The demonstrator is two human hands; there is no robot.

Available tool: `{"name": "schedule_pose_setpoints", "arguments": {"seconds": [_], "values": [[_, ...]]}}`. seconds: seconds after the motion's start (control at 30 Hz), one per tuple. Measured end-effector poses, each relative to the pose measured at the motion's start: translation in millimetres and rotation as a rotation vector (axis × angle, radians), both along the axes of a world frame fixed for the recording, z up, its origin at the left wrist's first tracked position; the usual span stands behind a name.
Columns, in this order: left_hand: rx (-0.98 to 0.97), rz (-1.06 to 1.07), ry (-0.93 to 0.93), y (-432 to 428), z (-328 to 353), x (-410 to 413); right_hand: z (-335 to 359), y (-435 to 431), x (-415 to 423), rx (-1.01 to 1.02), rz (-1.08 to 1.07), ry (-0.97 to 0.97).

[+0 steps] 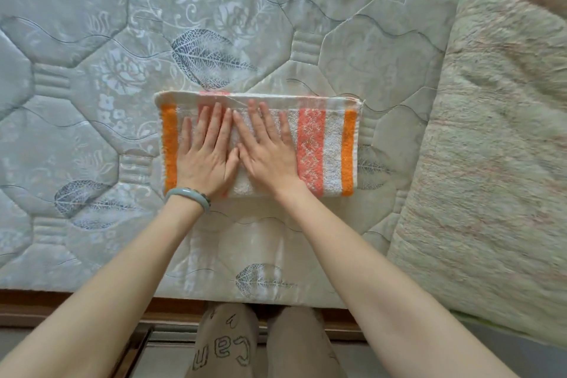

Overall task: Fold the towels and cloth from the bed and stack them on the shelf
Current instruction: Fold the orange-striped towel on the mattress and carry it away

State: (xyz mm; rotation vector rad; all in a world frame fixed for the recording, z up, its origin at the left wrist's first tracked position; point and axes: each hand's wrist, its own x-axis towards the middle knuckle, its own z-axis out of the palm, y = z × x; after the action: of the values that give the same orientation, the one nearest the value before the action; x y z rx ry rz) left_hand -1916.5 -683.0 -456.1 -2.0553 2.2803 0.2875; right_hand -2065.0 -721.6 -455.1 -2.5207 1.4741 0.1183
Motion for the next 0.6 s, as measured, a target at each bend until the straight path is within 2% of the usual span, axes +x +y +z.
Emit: {"name": "schedule_pose_setpoints", "arguments": {"seconds": [0.07,0.2,0.33,0.4,0.47,0.53,0.6], "values": [[0.007,0.021,0.008,-0.6,2.7,8.7,4.5,-5.4,-12.7,-0.008,-0.059,-0.008],[0.077,0.12,0.004,8.2,8.6,30.2,12.8,-10.4,-70.6,0.074,-0.357,0.057],[0.115,0.139,0.084,1.4,11.9,34.0,15.2,-12.7,-90.8,0.179,-0.384,0.102],[0.055,0.321,0.174,4.9,21.6,34.9,23.8,-12.9,-83.1,0.16,-0.425,0.088],[0.044,0.639,0.294,11.7,35.5,36.2,36.1,-8.5,-65.9,0.052,-0.424,0.02],[0.057,0.848,0.355,15.9,44.1,40.3,42.2,4.4,-36.1,-0.002,-0.304,-0.065],[0.123,0.939,0.435,17.1,47.1,41.3,38.8,18.9,-6.7,0.029,-0.172,-0.028]]}}
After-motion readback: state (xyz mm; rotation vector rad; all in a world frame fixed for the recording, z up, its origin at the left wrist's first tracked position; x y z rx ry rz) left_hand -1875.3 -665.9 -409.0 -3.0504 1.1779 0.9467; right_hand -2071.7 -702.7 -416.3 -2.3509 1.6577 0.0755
